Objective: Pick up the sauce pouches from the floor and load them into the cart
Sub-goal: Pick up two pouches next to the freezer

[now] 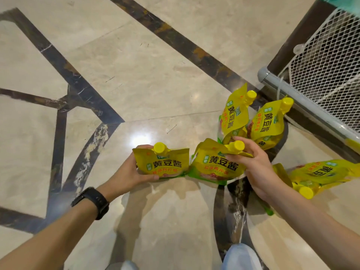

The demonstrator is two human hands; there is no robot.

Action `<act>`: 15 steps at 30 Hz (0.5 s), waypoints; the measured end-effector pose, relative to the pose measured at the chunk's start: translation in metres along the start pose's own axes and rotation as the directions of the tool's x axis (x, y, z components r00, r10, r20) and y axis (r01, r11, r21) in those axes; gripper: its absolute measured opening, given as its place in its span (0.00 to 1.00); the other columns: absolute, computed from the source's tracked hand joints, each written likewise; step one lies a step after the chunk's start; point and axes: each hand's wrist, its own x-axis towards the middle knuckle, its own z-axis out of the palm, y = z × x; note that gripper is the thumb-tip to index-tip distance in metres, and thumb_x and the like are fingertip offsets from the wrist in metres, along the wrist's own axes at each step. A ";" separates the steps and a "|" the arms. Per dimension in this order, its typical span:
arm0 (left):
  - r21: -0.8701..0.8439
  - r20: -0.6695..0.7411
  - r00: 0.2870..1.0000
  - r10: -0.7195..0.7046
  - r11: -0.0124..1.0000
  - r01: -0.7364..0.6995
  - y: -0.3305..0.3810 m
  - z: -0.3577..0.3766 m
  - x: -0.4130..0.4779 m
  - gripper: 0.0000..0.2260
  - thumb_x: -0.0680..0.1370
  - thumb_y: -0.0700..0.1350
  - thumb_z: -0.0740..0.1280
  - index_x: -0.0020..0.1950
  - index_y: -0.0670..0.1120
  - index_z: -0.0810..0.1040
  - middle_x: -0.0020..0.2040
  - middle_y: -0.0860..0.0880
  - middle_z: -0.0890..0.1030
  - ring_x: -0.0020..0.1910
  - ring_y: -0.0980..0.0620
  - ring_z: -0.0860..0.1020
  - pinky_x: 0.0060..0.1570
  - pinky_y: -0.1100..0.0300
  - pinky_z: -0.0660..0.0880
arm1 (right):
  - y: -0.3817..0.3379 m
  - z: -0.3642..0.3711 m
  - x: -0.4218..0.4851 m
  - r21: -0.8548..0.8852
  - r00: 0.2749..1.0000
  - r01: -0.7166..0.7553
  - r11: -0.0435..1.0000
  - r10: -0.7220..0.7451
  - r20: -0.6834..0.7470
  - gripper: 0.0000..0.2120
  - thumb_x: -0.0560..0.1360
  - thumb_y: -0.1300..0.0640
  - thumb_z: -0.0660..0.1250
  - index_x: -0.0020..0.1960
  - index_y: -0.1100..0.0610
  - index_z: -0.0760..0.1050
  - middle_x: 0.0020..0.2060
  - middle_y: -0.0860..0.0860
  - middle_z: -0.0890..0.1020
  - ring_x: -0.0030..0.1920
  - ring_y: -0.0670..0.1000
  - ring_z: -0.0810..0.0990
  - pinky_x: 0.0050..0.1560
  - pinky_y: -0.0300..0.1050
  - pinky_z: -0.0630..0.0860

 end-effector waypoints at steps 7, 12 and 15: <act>0.034 -0.031 1.000 -0.007 0.999 0.008 -0.012 0.008 0.011 0.35 0.65 0.34 0.80 0.69 0.40 0.70 0.60 0.47 0.83 0.58 0.54 0.82 0.60 0.55 0.79 | 0.016 -0.017 -0.004 -0.020 0.990 -0.015 1.000 0.018 0.143 0.25 0.66 0.74 0.71 0.59 0.54 0.82 0.59 0.51 0.82 0.65 0.51 0.77 0.66 0.50 0.72; -0.094 -0.071 0.997 0.026 0.995 -0.033 0.002 0.013 0.015 0.33 0.66 0.32 0.79 0.67 0.38 0.69 0.58 0.48 0.81 0.54 0.57 0.83 0.54 0.60 0.81 | 0.031 -0.015 -0.003 -0.109 0.981 0.027 0.994 -0.005 0.195 0.30 0.62 0.72 0.77 0.62 0.59 0.79 0.54 0.50 0.85 0.57 0.49 0.82 0.51 0.40 0.80; -0.041 -0.061 0.996 0.067 0.997 -0.069 0.000 0.018 0.013 0.41 0.63 0.43 0.83 0.72 0.49 0.68 0.60 0.48 0.82 0.60 0.50 0.81 0.61 0.54 0.77 | 0.034 -0.014 0.002 -0.146 0.975 0.002 0.989 0.031 0.221 0.34 0.60 0.70 0.79 0.64 0.56 0.78 0.55 0.48 0.85 0.56 0.46 0.82 0.52 0.37 0.79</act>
